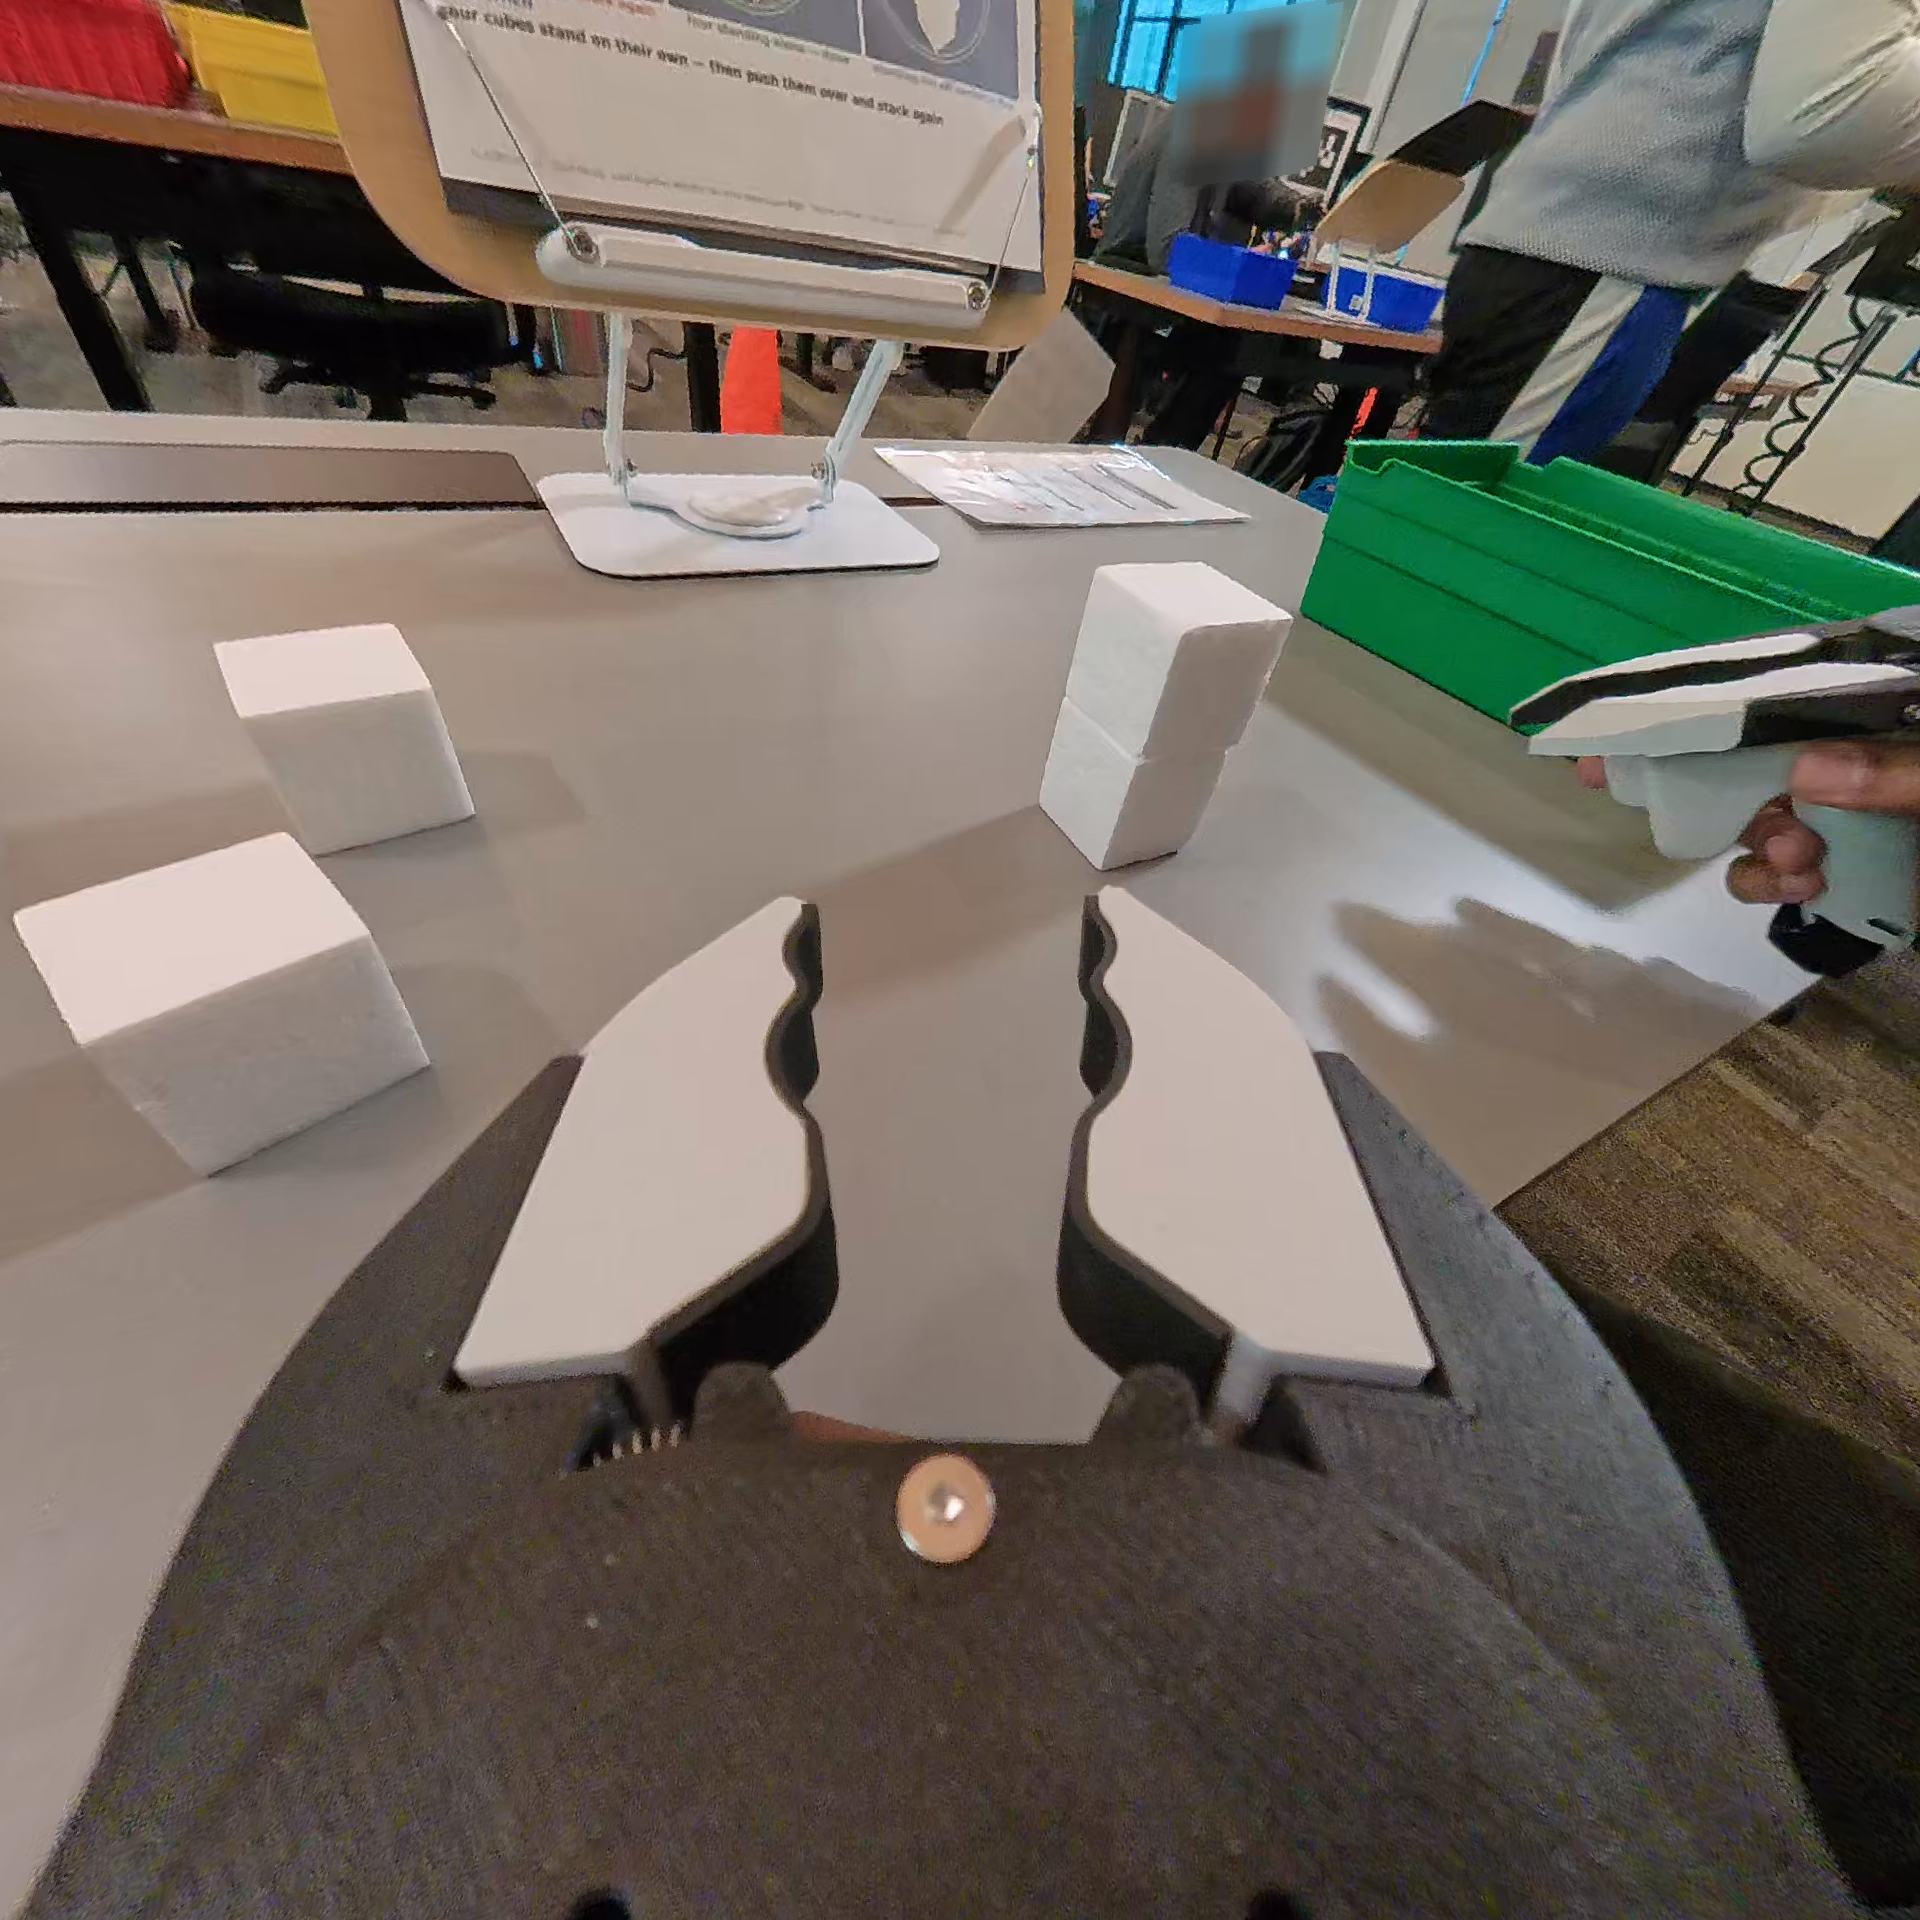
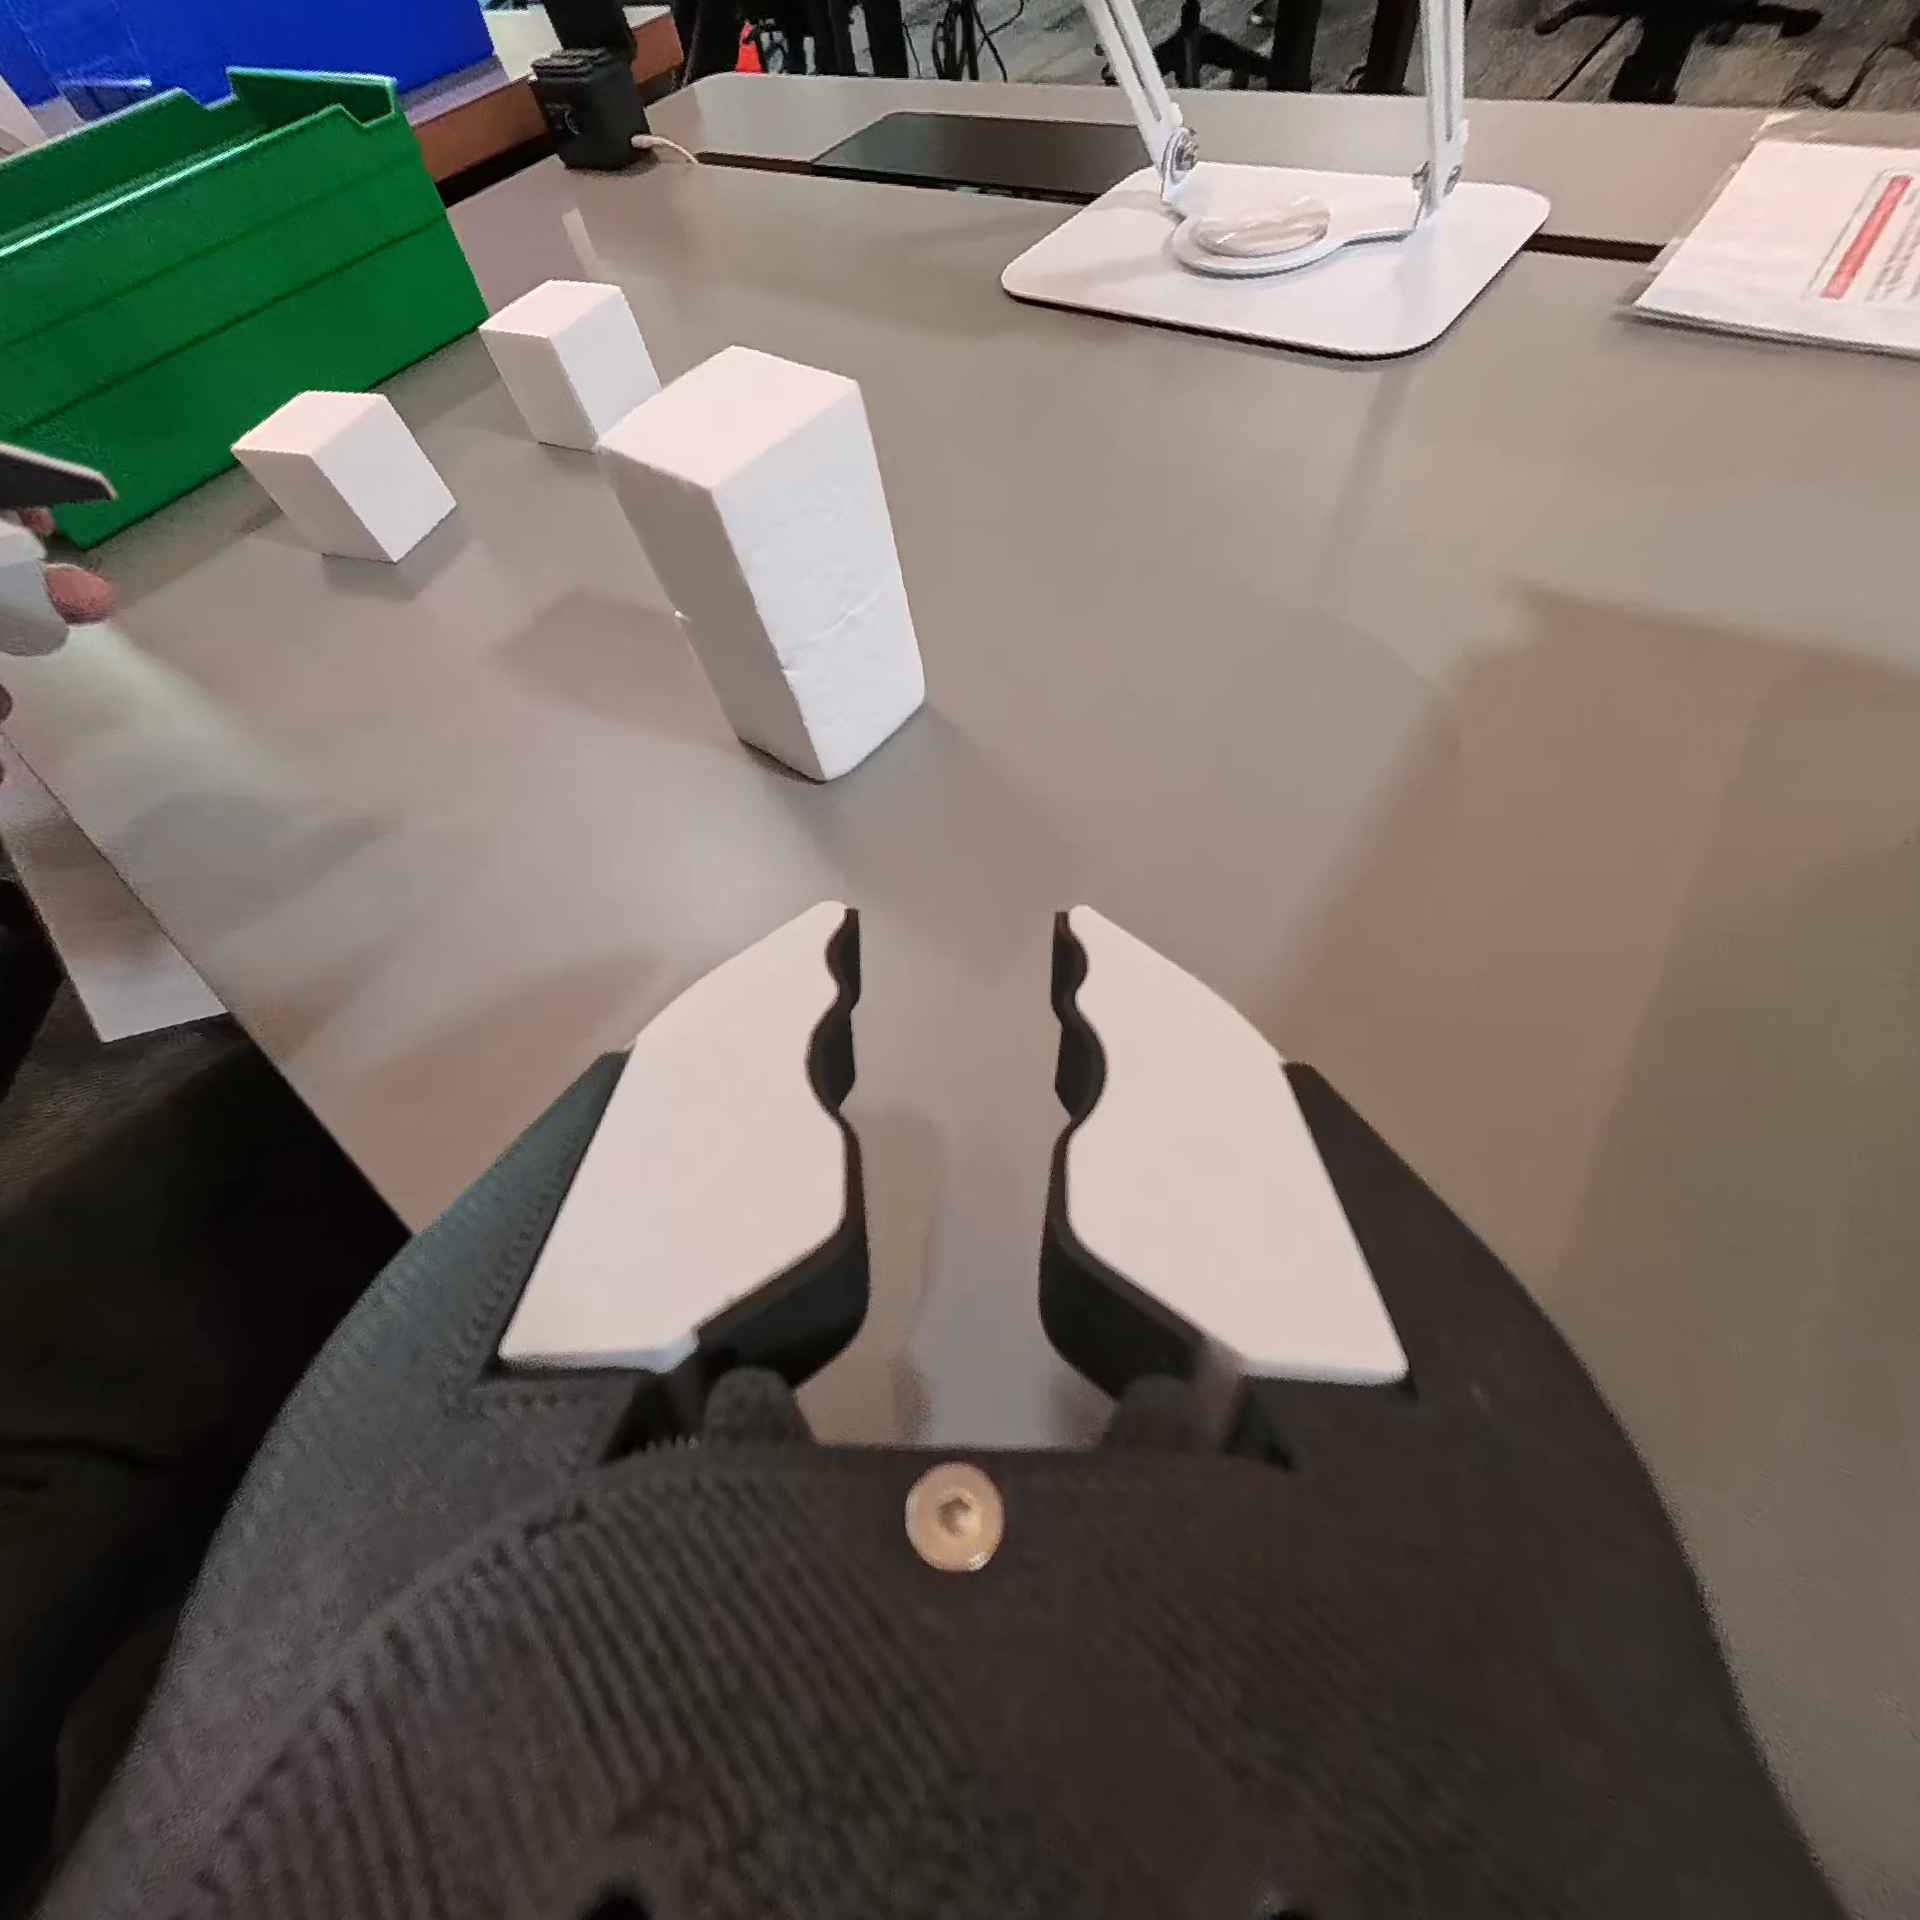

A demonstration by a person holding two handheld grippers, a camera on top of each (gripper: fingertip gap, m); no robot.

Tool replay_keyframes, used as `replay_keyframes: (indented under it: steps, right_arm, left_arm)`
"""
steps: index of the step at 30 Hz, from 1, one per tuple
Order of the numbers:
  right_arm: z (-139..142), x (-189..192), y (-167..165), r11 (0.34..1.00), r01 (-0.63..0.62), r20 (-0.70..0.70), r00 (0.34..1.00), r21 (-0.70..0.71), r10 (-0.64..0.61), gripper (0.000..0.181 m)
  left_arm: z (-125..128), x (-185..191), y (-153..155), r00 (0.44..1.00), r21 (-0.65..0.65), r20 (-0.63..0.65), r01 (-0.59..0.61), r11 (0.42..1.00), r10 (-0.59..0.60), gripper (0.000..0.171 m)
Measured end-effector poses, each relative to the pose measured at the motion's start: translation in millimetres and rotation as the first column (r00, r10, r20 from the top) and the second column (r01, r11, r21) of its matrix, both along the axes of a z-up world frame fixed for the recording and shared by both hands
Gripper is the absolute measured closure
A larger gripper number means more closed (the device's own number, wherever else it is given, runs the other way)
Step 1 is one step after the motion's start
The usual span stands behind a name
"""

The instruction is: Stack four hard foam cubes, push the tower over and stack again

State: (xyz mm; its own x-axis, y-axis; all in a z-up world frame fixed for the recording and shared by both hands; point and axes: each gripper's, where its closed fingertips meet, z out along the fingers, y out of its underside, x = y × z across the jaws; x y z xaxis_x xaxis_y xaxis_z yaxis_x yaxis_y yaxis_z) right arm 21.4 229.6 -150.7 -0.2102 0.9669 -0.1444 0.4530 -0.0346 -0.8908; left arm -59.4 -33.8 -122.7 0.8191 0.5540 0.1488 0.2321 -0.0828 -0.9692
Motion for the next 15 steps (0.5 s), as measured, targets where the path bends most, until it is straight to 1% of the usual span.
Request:
replay_keyframes:
  steps: [4, 11, 15]
  right_arm:
    - [-4.1, -7.9, -6.3, 0.999, -0.018, 0.015, 1.000, -0.033, 0.018, 0.145]
    - [-5.8, -18.7, -16.2, 0.999, -0.034, 0.009, 0.999, -0.040, 0.034, 0.145]
    - [-3.3, -14.9, -22.0, 0.998, -0.025, -0.006, 1.000, -0.063, 0.025, 0.145]
  left_arm:
    - [-1.7, 1.4, -6.5, 1.000, -0.001, 0.013, -0.005, 1.000, 0.005, 0.123]
    - [-4.4, 0.0, -16.0, 0.998, 0.016, 0.058, -0.024, 1.000, 0.023, 0.122]
    - [-1.3, 1.6, -20.9, 0.998, 0.023, 0.041, -0.045, 0.999, 0.044, 0.122]
